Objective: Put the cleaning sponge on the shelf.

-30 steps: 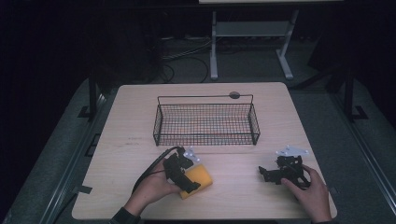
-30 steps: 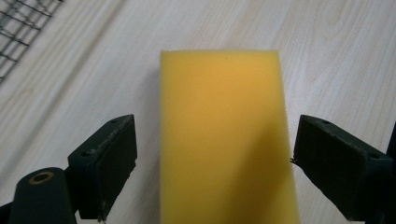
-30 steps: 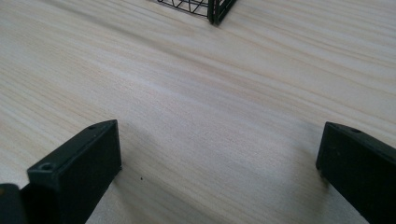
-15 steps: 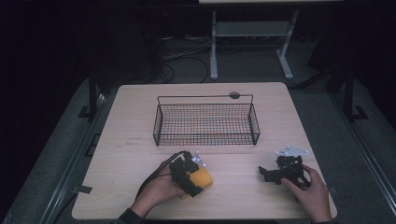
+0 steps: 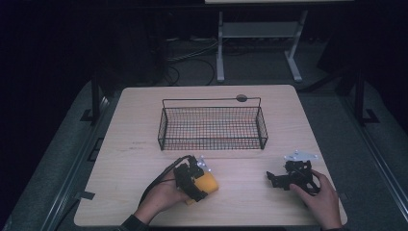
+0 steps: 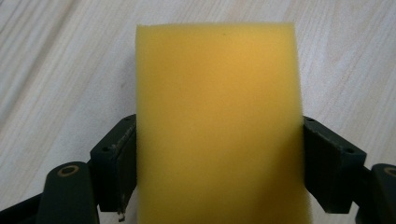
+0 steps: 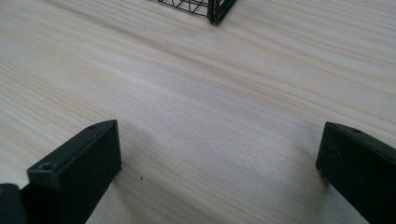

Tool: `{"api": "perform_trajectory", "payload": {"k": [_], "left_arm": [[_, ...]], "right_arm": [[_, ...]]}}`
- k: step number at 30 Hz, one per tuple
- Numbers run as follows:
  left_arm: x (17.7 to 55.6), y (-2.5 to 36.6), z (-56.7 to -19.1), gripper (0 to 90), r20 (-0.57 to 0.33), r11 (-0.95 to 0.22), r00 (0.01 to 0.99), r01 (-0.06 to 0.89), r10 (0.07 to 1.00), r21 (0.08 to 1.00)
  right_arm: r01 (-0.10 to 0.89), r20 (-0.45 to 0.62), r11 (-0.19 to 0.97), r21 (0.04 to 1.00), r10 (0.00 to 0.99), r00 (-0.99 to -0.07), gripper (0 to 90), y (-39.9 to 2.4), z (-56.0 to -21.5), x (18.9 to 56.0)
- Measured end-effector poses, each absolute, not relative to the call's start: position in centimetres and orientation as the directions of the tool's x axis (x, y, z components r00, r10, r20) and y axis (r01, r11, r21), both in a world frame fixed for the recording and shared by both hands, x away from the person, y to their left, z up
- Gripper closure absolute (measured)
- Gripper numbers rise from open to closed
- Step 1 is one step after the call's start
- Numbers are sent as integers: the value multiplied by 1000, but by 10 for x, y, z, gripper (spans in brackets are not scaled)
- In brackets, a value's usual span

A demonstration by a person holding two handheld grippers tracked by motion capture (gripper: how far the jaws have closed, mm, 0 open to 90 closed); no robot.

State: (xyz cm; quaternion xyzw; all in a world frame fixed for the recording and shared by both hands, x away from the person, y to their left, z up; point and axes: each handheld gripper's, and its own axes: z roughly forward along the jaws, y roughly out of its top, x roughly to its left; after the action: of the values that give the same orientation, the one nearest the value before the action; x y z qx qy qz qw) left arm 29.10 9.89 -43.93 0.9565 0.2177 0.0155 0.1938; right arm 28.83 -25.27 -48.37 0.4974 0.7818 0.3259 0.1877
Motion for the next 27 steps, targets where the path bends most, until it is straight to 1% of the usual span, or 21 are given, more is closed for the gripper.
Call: {"api": "perform_trajectory", "payload": {"k": [13,27], "left_arm": [[296,107,-427,229,-71,-818,903,416,424,398],[306,119,-406,231,-70,-792,889,437,453,425]], "right_arm": [[655,30,294,697,900,-435,0,-253,-484,288],[654,30,294,697,900,-435,0,-253,-484,288]]}}
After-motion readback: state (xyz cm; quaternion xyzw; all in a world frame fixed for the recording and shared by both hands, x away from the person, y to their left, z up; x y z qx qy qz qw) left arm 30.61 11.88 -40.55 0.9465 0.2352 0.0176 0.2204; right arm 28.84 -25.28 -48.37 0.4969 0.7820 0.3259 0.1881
